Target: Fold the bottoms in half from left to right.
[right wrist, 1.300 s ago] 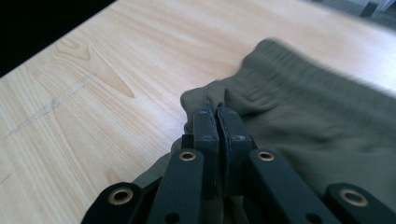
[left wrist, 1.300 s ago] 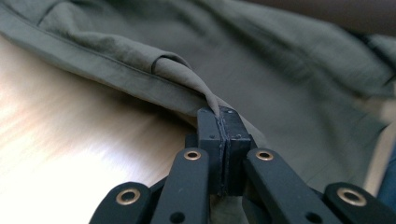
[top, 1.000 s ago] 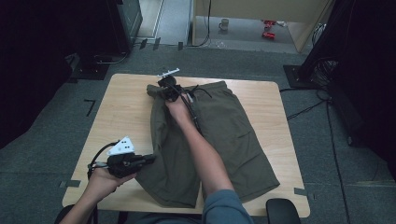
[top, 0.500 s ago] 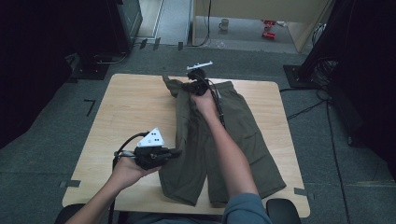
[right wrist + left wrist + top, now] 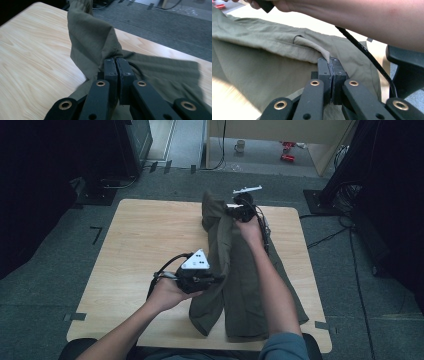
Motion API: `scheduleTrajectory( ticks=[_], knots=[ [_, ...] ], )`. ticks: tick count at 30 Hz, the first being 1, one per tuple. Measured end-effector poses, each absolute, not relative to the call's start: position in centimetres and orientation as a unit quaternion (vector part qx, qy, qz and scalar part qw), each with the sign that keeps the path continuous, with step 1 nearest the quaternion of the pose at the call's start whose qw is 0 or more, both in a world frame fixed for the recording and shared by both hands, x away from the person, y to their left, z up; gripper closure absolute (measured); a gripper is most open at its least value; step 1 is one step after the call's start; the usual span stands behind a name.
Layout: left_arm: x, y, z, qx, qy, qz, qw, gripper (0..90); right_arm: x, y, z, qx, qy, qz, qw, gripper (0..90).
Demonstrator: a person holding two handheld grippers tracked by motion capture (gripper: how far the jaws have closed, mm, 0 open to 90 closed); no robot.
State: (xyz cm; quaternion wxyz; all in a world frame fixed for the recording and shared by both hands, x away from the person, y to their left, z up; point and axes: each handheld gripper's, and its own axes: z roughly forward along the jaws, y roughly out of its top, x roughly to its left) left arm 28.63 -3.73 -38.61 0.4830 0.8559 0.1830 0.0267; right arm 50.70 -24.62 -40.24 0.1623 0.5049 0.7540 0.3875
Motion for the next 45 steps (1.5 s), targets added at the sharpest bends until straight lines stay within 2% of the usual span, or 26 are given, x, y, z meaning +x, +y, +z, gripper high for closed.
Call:
scheduleTrajectory(
  ticks=[5,12,14,19,24,32,36,45],
  knots=[
    [29.0,-6.6,-39.4,0.856,0.173,0.021,0.487,89.6,50.4,-27.3,-41.0,0.509,0.757,0.369,0.177,87.7],
    [29.3,-11.1,-43.1,0.863,0.167,0.011,0.477,89.3,49.9,-31.3,-43.3,0.523,0.764,0.31,0.214,87.5],
    [29.6,-12.7,-46.0,0.875,0.176,-0.008,0.45,89.2,49.7,-32.0,-44.4,0.521,0.764,0.308,0.224,87.5],
    [30.1,-13.6,-49.1,0.893,0.187,-0.026,0.408,89.0,49.4,-33.1,-47.0,0.543,0.763,0.283,0.209,87.5],
    [31.0,-13.3,-50.3,0.901,0.2,-0.032,0.384,89.0,49.6,-33.6,-48.5,0.558,0.764,0.264,0.184,87.5],
    [31.7,-12.1,-50.8,0.903,0.203,-0.041,0.376,89.1,49.2,-33.4,-50.0,0.566,0.756,0.273,0.184,87.4],
    [32.4,-9.9,-50.6,0.907,0.201,-0.032,0.368,89.0,49.1,-32.9,-50.0,0.56,0.762,0.266,0.188,87.4],
    [34.9,-3.3,-50.2,0.905,0.238,-0.006,0.354,88.8,49.2,-30.8,-50.2,0.553,0.76,0.285,0.187,87.5]
  ],
)
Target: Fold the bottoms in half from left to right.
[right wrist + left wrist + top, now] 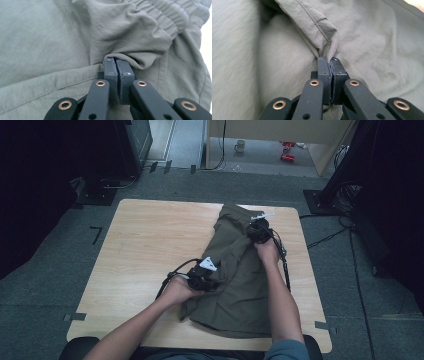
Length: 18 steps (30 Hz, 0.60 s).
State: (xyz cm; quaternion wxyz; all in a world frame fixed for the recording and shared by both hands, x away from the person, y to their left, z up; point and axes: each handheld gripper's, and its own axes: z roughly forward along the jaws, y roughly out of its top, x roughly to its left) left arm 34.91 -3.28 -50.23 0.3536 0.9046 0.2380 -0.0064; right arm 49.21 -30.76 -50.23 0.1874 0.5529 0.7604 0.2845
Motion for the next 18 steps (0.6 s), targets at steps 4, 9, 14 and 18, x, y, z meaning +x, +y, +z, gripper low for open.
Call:
scheduleTrajectory(
  ticks=[4,9,14,18],
  knots=[
    [35.9,-0.6,-50.1,0.902,0.253,0.006,0.349,88.7,49.2,-29.6,-50.4,0.55,0.759,0.294,0.187,87.5],
    [37.0,2.2,-50.0,0.896,0.278,0.016,0.346,88.7,49.2,-28.3,-50.6,0.55,0.753,0.313,0.181,87.4],
    [38.2,4.9,-49.8,0.892,0.298,0.031,0.339,88.5,49.2,-27.0,-50.7,0.543,0.755,0.322,0.178,87.3],
    [39.1,6.8,-49.7,0.887,0.317,0.043,0.333,88.5,49.1,-26.0,-50.8,0.541,0.753,0.333,0.173,87.2]
  ],
)
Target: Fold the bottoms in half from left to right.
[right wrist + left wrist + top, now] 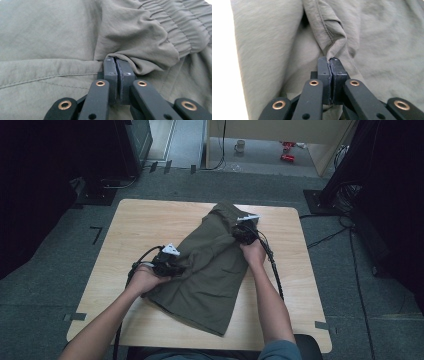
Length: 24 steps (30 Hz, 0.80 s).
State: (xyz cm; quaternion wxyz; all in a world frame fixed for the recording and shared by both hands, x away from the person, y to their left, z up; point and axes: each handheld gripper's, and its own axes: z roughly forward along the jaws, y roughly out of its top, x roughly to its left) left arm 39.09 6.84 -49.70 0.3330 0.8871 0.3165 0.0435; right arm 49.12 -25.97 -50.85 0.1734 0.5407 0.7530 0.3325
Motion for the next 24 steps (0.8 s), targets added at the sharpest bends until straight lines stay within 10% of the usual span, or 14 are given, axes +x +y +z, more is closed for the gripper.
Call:
scheduleTrajectory(
  ticks=[24],
  knots=[
    [38.7,12.7,-44.7,0.842,0.36,0.109,0.386,90.0,49.6,-23.3,-49.2,0.534,0.747,0.363,0.158,86.9]
  ],
)
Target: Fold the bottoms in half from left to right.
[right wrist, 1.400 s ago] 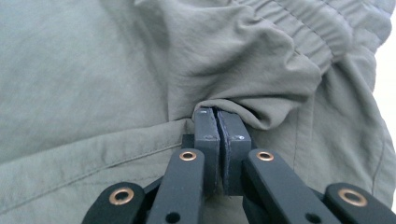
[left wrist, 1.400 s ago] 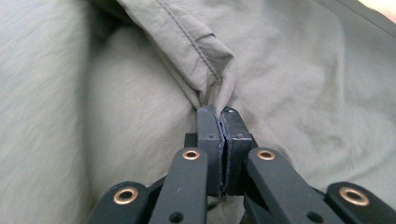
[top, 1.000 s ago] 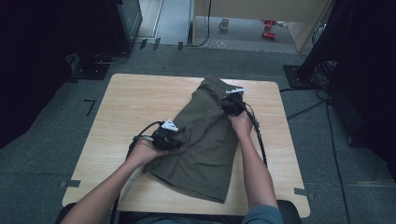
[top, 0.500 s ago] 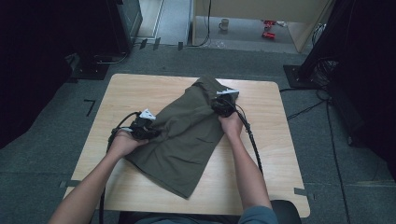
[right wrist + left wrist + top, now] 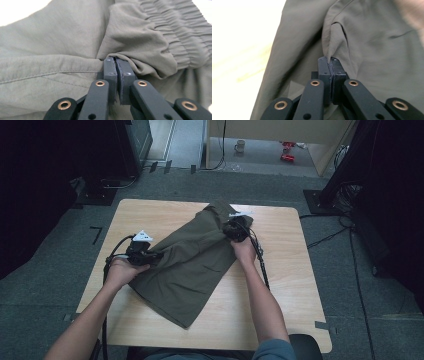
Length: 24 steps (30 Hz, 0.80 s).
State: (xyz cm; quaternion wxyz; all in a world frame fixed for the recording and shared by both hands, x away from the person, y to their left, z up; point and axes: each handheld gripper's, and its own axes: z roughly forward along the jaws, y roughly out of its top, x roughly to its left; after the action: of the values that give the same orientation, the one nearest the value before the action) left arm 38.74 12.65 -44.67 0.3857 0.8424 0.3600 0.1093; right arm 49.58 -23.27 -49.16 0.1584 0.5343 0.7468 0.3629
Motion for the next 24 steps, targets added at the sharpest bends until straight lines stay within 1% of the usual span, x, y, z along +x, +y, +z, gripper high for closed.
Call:
scheduleTrajectory(
  ticks=[2,3,8,10,11,15,19,24],
  knots=[
    [38.2,12.6,-44.0,0.841,0.354,0.111,0.393,90.0,49.5,-23.4,-48.8,0.534,0.745,0.367,0.161,87.0],
    [37.2,12.5,-42.7,0.842,0.343,0.116,0.399,90.0,49.4,-23.6,-47.8,0.53,0.744,0.373,0.16,86.9],
    [35.3,11.8,-39.6,0.842,0.316,0.127,0.419,90.0,49.2,-23.8,-45.2,0.52,0.741,0.388,0.17,86.8],
    [35.0,11.6,-39.0,0.842,0.312,0.127,0.42,90.0,49.2,-23.9,-44.7,0.518,0.739,0.393,0.175,86.7],
    [34.5,11.2,-37.8,0.843,0.304,0.127,0.426,90.0,49.1,-24.0,-43.7,0.515,0.736,0.401,0.179,86.6],
    [33.3,10.0,-35.9,0.844,0.285,0.118,0.44,90.0,48.9,-24.5,-42.3,0.513,0.73,0.414,0.183,86.0],
    [32.3,8.0,-35.7,0.852,0.268,0.096,0.44,89.8,48.9,-25.2,-42.4,0.515,0.738,0.396,0.182,84.7],
    [31.6,5.5,-37.2,0.861,0.253,0.064,0.436,89.7,48.8,-25.9,-43.4,0.521,0.744,0.377,0.182,84.4]
  ],
)
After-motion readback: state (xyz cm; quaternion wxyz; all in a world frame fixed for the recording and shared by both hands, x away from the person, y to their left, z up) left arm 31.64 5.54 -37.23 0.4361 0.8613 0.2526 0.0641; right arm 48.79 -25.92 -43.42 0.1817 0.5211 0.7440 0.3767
